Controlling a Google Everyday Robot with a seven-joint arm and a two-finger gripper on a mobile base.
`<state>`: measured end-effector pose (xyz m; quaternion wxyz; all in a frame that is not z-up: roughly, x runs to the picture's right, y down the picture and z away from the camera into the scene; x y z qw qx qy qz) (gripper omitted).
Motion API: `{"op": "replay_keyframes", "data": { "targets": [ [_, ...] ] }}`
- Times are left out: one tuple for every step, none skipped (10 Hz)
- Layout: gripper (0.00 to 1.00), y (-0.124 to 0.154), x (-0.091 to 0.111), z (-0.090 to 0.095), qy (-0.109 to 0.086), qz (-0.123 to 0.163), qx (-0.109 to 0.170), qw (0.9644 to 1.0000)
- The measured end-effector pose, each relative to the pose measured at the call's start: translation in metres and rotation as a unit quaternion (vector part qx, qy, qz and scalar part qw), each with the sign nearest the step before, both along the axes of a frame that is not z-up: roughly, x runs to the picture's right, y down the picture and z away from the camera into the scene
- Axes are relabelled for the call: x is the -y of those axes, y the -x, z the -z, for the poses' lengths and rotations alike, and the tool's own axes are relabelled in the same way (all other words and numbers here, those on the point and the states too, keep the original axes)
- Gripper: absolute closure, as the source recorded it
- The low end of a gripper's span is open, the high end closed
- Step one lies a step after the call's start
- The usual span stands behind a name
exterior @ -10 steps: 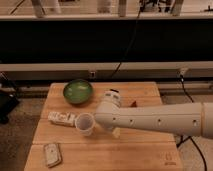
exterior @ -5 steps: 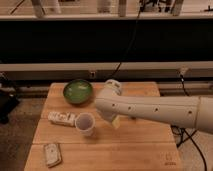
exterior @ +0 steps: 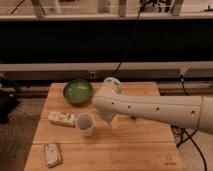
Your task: Pick up the ceramic cup
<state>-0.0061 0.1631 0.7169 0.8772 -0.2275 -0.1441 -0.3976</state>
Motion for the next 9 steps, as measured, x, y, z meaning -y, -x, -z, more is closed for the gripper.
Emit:
{"op": "replay_keyframes", "data": {
  "targets": [
    [0.20,0.005,-0.003,0.009,-0.001,0.007,0.008,0.9999],
    [0.20,0.008,-0.007,0.014,0.000,0.013,0.014,0.9998],
    [0.20,0.016,-0.013,0.022,0.002,0.024,0.024,0.9994],
    [0.20,0.022,-0.017,0.024,0.006,0.031,0.031,0.9990],
    [0.20,0.027,-0.021,0.022,0.011,0.036,0.036,0.9986],
    [0.20,0.033,-0.025,0.018,0.017,0.042,0.041,0.9982],
    [0.20,0.032,-0.029,0.013,0.023,0.045,0.039,0.9980],
    [0.20,0.033,-0.033,0.006,0.030,0.047,0.039,0.9977],
    [0.20,0.035,-0.036,0.000,0.036,0.049,0.040,0.9974]
  ]
}}
